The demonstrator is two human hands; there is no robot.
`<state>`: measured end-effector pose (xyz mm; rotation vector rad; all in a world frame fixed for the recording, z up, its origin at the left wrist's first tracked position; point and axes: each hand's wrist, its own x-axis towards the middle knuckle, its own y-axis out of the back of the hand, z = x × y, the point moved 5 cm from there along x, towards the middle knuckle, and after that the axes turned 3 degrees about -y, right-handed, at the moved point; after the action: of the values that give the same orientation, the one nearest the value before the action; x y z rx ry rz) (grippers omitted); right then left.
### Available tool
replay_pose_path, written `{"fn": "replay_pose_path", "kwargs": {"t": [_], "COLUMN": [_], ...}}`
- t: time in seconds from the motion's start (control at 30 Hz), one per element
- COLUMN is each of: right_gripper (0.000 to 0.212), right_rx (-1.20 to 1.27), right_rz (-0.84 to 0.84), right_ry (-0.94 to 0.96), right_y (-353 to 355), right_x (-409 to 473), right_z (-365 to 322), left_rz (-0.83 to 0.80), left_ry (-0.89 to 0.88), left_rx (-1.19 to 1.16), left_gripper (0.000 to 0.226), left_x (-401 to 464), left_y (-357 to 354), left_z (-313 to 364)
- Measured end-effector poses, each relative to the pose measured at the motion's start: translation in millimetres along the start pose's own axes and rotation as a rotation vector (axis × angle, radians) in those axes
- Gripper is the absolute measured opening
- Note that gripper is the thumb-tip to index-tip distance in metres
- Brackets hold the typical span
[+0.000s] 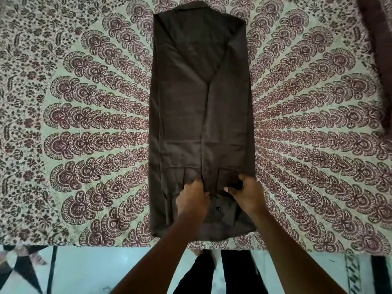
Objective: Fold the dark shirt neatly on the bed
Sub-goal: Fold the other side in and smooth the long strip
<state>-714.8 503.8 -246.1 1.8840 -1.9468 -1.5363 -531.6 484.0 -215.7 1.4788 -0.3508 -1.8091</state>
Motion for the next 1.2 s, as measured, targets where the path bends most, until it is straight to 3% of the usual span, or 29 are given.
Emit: {"fn": "replay_pose_path", "kwargs": {"t": [0.1, 0.2, 0.37, 0.5, 0.67, 0.9, 1.03, 1.13, 1.2], "right_gripper": [0.03, 0.03, 0.035, 0.035, 0.033, 0.053, 0.033, 0.038, 0.027], "right_rx": [0.031, 0.113, 0.222, 0.251, 0.27, 0.343, 0.256, 0.166, 0.16], "right_rz": [0.01, 0.144, 0.243, 0.258, 0.291, 0.454, 0.39, 0.328, 0.293], "right_ry": [-0.037, -0.043, 0.001, 0.038, 0.1, 0.241, 0.262, 0.247, 0.186], "right_y": [8, 30, 68, 94, 120, 170, 184, 180, 175], "right_x": [10, 30, 87, 145, 213, 322, 378, 404, 420], "right_z": [0, -5, -26, -56, -99, -175, -226, -256, -267], "left_rz": [-0.047, -0.06, 0.118, 0.385, 0.698, 0.676, 0.664, 0.64, 0.628], "left_ry": [0.037, 0.105, 0.146, -0.027, -0.356, -0.393, -0.393, -0.38, -0.377], "left_rx": [0.012, 0.033, -0.051, -0.07, 0.214, 0.249, 0.254, 0.275, 0.283], "left_gripper": [0.033, 0.043, 0.043, 0.036, 0.046, 0.05, 0.051, 0.051, 0.052], "left_x": [6, 15, 55, 112, 181, 233, 239, 242, 243], "left_y": [2, 11, 50, 91, 117, 97, 97, 96, 96], "left_z": [1, 6, 36, 88, 130, 114, 113, 112, 111]}}
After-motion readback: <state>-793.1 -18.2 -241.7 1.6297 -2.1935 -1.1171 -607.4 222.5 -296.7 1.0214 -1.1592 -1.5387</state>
